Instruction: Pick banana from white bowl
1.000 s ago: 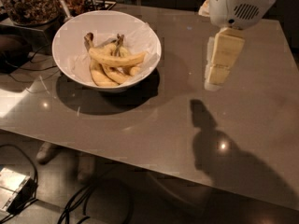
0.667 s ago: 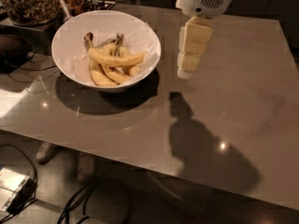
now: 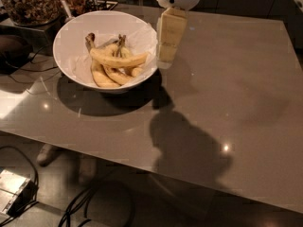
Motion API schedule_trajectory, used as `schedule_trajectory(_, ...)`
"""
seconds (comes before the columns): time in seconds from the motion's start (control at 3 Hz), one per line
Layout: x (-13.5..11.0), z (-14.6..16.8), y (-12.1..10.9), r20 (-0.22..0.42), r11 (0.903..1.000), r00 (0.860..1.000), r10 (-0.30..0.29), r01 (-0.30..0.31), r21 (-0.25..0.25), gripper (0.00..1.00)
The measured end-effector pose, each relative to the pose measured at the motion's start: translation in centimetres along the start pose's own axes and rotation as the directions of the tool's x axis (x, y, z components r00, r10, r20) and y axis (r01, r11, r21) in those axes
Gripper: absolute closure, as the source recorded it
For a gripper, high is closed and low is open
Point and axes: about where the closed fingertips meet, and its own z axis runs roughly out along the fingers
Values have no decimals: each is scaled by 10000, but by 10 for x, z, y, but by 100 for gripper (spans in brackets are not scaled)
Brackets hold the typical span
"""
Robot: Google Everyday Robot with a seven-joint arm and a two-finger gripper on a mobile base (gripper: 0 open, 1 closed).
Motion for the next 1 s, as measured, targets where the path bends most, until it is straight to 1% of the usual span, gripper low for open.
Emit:
schedule_trajectory(0.33,-30,20,-18,122,9995,9996,-238,241,-227,0)
schedule_trajectory(0.67,-56,50,-40,281,9974,9993,-249,267,-674,0)
schedule_trajectory(1.0,-71,87,-56,548,9905,9985,0,75,-1370,0)
